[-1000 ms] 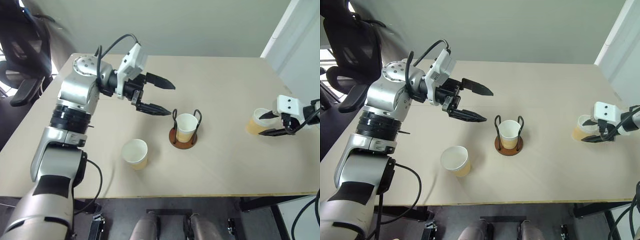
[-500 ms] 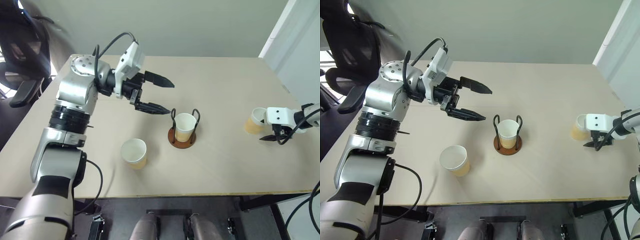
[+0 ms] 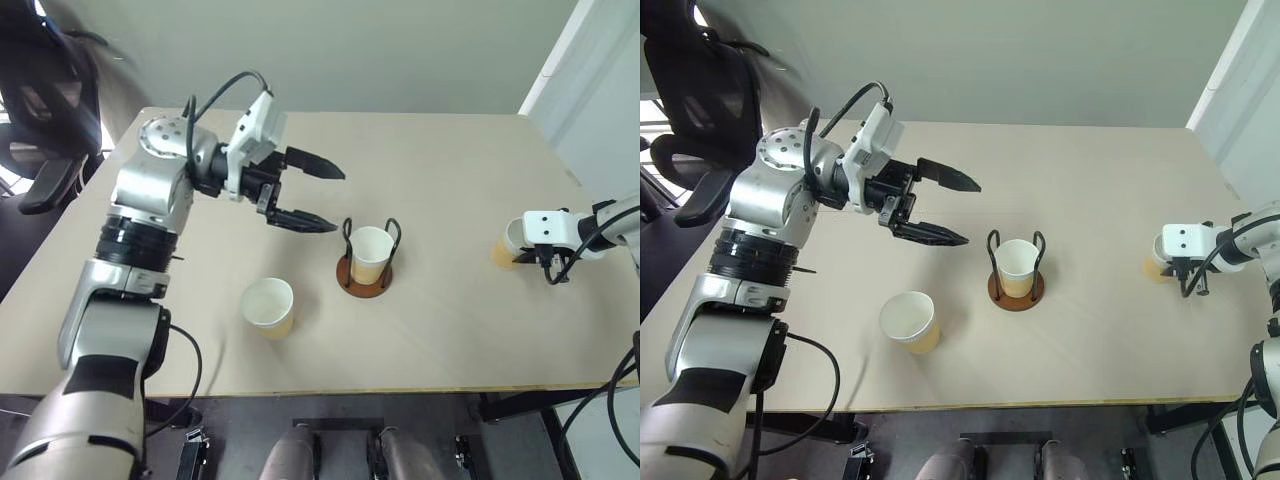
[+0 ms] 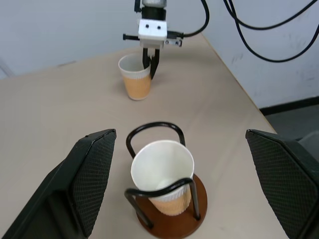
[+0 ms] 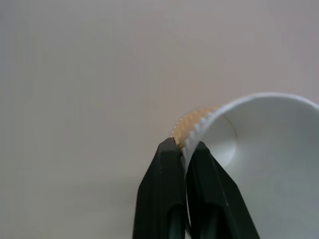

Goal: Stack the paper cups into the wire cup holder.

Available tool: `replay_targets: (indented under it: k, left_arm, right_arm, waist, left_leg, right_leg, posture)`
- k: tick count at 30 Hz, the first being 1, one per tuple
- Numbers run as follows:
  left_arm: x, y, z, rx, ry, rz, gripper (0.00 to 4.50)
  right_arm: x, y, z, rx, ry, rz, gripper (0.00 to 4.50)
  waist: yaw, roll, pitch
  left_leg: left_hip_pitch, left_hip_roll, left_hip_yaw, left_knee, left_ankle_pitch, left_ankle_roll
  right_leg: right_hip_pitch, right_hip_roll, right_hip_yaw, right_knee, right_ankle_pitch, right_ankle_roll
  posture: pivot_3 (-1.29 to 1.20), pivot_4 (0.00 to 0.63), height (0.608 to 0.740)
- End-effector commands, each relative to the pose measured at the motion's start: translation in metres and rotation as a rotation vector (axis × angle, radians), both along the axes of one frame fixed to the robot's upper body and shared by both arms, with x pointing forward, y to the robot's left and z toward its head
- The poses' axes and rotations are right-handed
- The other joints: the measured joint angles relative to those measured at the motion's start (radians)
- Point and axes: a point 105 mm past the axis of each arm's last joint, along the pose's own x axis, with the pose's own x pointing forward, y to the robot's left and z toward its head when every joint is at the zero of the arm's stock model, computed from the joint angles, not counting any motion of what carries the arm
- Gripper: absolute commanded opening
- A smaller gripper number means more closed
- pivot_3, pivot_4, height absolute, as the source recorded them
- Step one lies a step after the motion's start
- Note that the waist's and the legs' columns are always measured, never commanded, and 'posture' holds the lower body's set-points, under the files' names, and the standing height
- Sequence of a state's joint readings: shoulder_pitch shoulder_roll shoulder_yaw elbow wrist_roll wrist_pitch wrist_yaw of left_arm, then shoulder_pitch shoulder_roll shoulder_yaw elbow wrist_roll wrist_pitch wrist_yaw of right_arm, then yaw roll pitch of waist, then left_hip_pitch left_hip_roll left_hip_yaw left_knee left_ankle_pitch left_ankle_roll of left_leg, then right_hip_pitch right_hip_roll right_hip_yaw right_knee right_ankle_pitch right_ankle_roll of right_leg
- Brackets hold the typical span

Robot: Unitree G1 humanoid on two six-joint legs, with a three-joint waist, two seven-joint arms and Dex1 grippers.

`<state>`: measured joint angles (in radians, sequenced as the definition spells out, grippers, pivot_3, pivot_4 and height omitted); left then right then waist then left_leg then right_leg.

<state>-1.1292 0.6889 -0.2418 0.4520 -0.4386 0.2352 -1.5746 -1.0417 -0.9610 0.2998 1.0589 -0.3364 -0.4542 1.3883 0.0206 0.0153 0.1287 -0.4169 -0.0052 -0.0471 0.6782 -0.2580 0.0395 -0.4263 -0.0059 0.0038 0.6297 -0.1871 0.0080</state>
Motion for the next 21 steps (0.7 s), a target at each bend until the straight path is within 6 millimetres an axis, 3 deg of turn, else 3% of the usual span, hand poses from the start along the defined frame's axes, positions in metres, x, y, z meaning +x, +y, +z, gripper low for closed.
replay_targets:
  k: [1,4,8,14,21]
  left_arm:
    - [-0.007,0.007,0.001,0.034,-0.029,-0.043,4.5]
    - [-0.008,0.016,-0.004,0.059,-0.02,-0.032,4.5]
    - [-0.007,0.024,-0.007,0.055,0.049,-0.011,4.5]
    - [-0.005,0.027,-0.009,0.01,0.013,-0.025,4.5]
    - [0.001,0.034,-0.016,0.006,-0.017,-0.003,4.5]
  right_arm:
    - [-0.003,0.004,0.022,-0.035,-0.02,0.068,0.06]
    - [-0.009,0.012,0.032,-0.067,-0.02,0.14,0.06]
    - [-0.016,0.038,0.046,-0.07,-0.034,0.242,0.06]
    - [-0.024,0.076,0.068,-0.022,-0.08,0.324,0.06]
    - [-0.03,0.101,0.093,-0.021,-0.134,0.38,0.06]
  waist:
    - [0.0,0.0,0.0]
    - [-0.001,0.002,0.001]
    - [-0.003,0.002,0.001]
    - [-0.002,0.002,0.001]
    - [-0.005,0.002,0.001]
  left_leg:
    - [0.0,0.0,0.0,0.0,0.0,0.0]
    - [0.0,0.0,0.0,-0.001,0.0,0.0]
    - [-0.001,0.0,0.0,-0.002,0.001,-0.002]
    - [-0.001,0.0,0.0,-0.002,0.003,-0.005]
    - [-0.001,0.0,0.0,-0.003,0.007,-0.012]
  right_leg:
    - [0.0,0.0,0.0,0.0,0.0,0.0]
    - [0.0,0.0,0.0,0.0,0.0,0.0]
    - [-0.001,0.0,0.0,-0.001,0.0,-0.001]
    - [-0.001,0.0,0.0,-0.002,-0.001,-0.001]
    - [-0.002,0.0,0.0,-0.002,-0.001,-0.002]
  posture:
    - [0.0,0.15,0.74]
    - [0.0,0.15,0.74]
    - [0.0,0.15,0.74]
    - [0.0,0.15,0.74]
    - [0.0,0.15,0.74]
